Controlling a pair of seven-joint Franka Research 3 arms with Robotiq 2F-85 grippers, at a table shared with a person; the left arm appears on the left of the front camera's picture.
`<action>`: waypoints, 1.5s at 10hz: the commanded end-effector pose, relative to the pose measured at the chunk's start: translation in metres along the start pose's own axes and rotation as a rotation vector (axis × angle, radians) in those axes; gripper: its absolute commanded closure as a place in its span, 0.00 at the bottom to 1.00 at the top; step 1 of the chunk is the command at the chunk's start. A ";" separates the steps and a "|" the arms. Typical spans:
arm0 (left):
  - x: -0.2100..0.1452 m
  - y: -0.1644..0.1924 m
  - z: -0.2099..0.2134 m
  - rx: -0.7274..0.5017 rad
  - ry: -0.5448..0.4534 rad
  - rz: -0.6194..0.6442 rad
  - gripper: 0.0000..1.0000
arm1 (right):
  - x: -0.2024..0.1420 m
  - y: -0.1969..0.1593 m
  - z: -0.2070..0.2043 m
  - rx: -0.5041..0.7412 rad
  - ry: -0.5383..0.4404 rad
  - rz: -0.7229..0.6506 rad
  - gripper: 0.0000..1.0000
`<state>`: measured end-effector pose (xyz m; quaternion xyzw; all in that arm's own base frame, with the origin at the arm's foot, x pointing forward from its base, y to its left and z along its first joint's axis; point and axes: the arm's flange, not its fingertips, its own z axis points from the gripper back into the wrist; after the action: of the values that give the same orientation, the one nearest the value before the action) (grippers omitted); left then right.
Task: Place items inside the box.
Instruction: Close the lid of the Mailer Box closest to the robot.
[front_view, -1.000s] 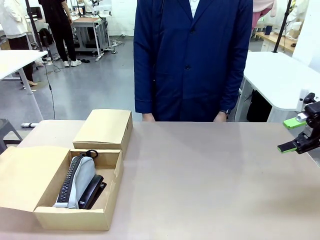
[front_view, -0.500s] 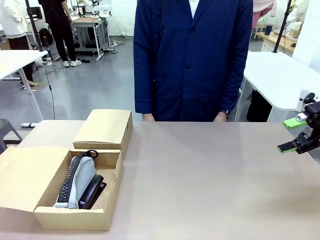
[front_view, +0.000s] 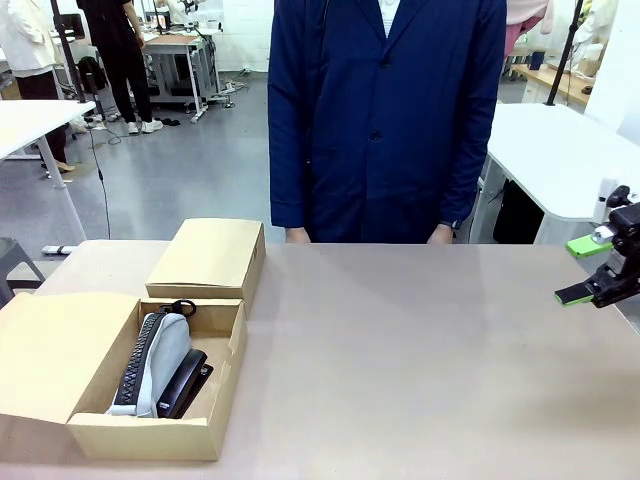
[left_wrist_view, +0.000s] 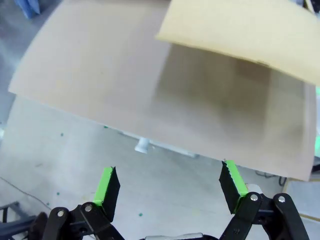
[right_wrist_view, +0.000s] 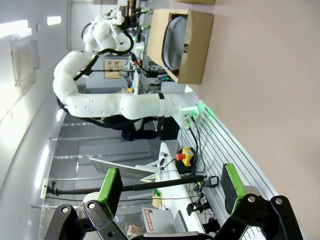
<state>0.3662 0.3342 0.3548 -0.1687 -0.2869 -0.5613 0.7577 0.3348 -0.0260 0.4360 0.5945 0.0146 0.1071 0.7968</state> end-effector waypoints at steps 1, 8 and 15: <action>-0.007 -0.002 -0.024 -0.032 0.037 0.010 0.00 | 0.003 -0.001 -0.001 0.000 -0.007 0.016 0.00; 0.010 -0.056 -0.081 -0.333 -0.354 -0.130 0.00 | 0.003 -0.001 -0.001 0.000 -0.007 0.016 0.00; 0.085 -0.101 -0.084 -0.453 -0.652 -0.208 0.00 | 0.003 -0.001 -0.001 0.000 -0.007 0.016 0.00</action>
<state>0.3148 0.1934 0.3431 -0.4767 -0.3757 -0.6006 0.5205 0.3349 -0.0259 0.4359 0.5946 0.0146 0.1071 0.7967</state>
